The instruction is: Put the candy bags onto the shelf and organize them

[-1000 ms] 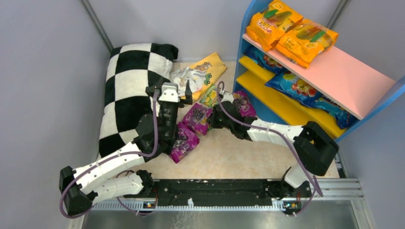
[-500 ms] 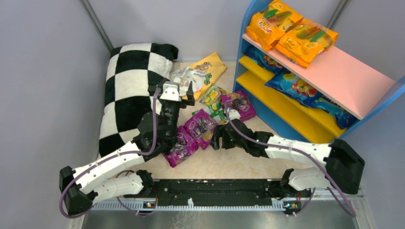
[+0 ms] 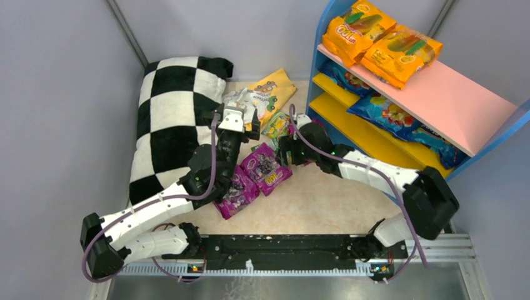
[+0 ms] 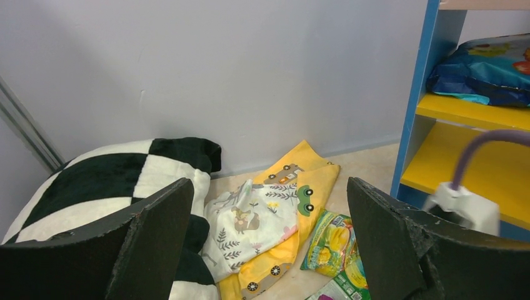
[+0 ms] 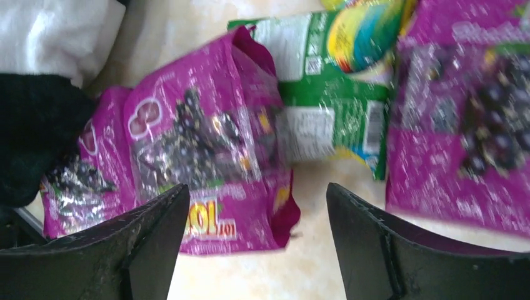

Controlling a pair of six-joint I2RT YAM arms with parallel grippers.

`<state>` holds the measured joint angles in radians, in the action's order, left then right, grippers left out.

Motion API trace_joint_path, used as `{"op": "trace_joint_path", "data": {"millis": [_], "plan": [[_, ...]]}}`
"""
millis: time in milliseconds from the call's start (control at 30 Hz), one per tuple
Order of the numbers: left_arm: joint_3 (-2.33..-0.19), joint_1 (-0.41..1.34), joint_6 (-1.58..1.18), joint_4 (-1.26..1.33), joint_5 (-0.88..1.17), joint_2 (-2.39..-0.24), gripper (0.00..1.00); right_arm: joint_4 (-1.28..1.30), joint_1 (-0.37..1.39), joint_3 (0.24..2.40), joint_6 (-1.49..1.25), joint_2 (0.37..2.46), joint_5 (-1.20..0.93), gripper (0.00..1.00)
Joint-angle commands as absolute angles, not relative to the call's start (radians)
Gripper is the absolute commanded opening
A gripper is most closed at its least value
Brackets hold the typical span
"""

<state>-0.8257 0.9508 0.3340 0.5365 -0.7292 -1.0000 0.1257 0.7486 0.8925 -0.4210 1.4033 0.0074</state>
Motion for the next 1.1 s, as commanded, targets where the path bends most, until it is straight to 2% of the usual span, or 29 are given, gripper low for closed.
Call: {"op": "trace_joint_path", "data": {"millis": [0, 67, 133, 333, 567, 633, 667, 733, 867, 1067], "plan": [[-0.867, 0.95, 0.311, 0.555, -0.716, -1.003, 0.99, 0.092, 0.746, 1.03, -0.329, 1.551, -0.07, 0.75], [-0.864, 0.95, 0.313, 0.56, -0.718, -0.998, 0.99, 0.11, 0.746, 1.069, -0.318, 1.605, -0.109, 0.67], [-0.861, 0.95, 0.321, 0.571, -0.719, -0.997, 0.99, 0.102, 0.746, 1.066, -0.318, 1.627, -0.148, 0.64], [-0.865, 0.95, 0.306, 0.559, -0.706, -0.988, 0.99, 0.031, 0.751, 0.93, -0.423, 1.577, -0.233, 0.5], [-0.871, 0.95, 0.299, 0.55, -0.702, -0.981, 0.99, -0.133, 0.888, 0.76, -0.638, 1.455, -0.192, 0.43], [-0.874, 0.95, 0.298, 0.547, -0.706, -0.978, 0.99, -0.113, 0.91, 0.749, -0.654, 1.435, -0.099, 0.45], [-0.874, 0.95, 0.296, 0.545, -0.706, -0.976, 0.99, -0.085, 0.91, 0.743, -0.669, 1.424, -0.041, 0.49], [-0.875, 0.95, 0.293, 0.542, -0.707, -0.976, 0.99, -0.017, 0.909, 0.731, -0.74, 1.401, 0.101, 0.67], [-0.876, 0.95, 0.299, 0.541, -0.713, -0.985, 0.99, -0.106, 0.91, 0.662, -0.808, 1.361, 0.129, 0.8], [-0.879, 0.95, 0.296, 0.535, -0.712, -0.989, 0.99, -0.226, 0.914, 0.568, -0.885, 1.353, 0.094, 0.81]]}}
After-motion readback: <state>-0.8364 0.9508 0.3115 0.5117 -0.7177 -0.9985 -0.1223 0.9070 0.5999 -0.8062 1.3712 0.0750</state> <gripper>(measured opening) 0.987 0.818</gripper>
